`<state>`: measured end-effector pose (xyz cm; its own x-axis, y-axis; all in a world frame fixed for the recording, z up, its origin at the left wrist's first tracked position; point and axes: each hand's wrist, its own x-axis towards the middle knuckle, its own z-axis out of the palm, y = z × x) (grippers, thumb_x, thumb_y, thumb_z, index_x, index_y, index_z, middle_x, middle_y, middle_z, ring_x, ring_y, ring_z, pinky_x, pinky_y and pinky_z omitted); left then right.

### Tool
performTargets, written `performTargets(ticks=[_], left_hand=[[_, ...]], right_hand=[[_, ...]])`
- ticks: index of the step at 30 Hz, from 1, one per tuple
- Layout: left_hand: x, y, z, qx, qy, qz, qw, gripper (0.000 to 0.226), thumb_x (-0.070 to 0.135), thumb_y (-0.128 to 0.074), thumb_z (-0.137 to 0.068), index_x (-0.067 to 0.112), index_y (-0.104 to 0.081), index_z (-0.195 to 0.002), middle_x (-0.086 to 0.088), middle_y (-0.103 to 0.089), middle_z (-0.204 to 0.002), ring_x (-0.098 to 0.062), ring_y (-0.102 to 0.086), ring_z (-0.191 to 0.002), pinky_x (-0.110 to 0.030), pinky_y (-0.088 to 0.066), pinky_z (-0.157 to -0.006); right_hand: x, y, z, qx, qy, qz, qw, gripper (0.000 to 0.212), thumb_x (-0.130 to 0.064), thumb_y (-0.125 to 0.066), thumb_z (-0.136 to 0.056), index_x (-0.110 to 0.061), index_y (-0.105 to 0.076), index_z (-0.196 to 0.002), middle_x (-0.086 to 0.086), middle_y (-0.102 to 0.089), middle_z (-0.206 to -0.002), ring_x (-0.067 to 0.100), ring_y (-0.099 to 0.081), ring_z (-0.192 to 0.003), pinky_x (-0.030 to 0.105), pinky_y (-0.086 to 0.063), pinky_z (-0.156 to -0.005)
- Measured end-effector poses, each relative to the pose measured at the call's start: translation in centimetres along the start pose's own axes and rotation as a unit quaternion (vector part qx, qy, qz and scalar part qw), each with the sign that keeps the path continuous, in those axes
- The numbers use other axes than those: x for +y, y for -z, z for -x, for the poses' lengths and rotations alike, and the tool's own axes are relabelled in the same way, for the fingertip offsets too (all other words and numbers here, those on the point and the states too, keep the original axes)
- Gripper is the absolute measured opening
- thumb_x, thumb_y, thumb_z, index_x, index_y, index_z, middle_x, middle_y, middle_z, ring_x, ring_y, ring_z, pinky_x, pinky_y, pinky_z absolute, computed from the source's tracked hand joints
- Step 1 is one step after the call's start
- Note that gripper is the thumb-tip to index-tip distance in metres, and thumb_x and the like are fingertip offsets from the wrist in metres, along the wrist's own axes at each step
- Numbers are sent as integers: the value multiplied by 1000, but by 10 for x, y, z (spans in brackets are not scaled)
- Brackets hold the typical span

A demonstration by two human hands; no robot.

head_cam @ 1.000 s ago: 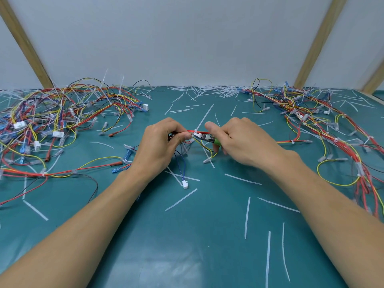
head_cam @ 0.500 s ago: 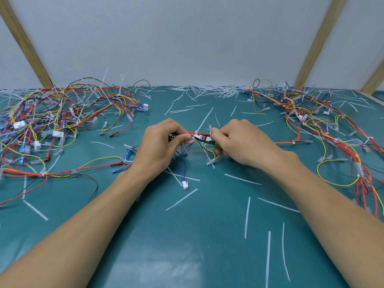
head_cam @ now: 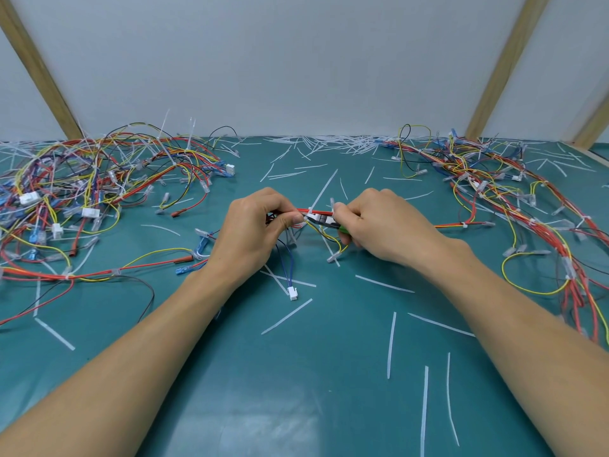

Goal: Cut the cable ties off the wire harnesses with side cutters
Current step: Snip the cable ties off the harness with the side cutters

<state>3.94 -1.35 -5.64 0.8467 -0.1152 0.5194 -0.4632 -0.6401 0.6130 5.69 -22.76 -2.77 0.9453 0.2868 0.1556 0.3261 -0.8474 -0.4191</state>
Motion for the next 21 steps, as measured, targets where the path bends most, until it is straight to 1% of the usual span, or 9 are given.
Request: performTargets(ticks=[4, 9, 12, 18, 21], left_hand=[[0, 0, 0, -1, -1, 1, 1000, 6, 17, -76, -87, 13, -75, -81, 2, -68, -83, -11, -56, -73, -10, -38, -68], [-1, 0, 0, -3, -1, 0, 1000, 7, 17, -76, -88, 14, -75, -82, 2, -68, -83, -15, -58, -75, -15, -41, -68], [-1, 0, 0, -2, -3, -6, 1000, 7, 17, -76, -88, 12, -75, -82, 1, -69, -83, -16, -59, -74, -13, -39, -68], [0, 1, 0, -4, -3, -2, 1000, 7, 16, -75, -88, 12, -75, -82, 1, -68, -83, -10, -55, -73, -11, -38, -69], [0, 1, 0, -3, 0, -2, 1000, 7, 16, -75, -88, 11, -75, -82, 1, -68, -83, -12, -57, -74, -13, -39, -69]], right_hand=[[0, -1, 0, 0, 0, 2, 1000, 58, -49, -39, -102, -23, -71, -61, 2, -68, -61, 17, -60, -63, 34, -49, -65], [1, -1, 0, 1, 0, 3, 1000, 57, -49, -39, -101, -23, -71, -61, 1, -68, -60, 18, -61, -62, 33, -47, -62], [1, -2, 0, 3, -1, 4, 1000, 57, -49, -39, -101, -23, -72, -61, -1, -68, -59, 18, -61, -61, 32, -48, -63], [0, -1, 0, 3, -4, 8, 1000, 56, -49, -39, -100, -24, -71, -60, 2, -68, -60, 22, -62, -62, 32, -46, -60], [-1, -1, 0, 4, -7, 11, 1000, 57, -49, -39, -100, -24, -71, -61, 3, -68, -60, 22, -61, -62, 32, -45, -60]])
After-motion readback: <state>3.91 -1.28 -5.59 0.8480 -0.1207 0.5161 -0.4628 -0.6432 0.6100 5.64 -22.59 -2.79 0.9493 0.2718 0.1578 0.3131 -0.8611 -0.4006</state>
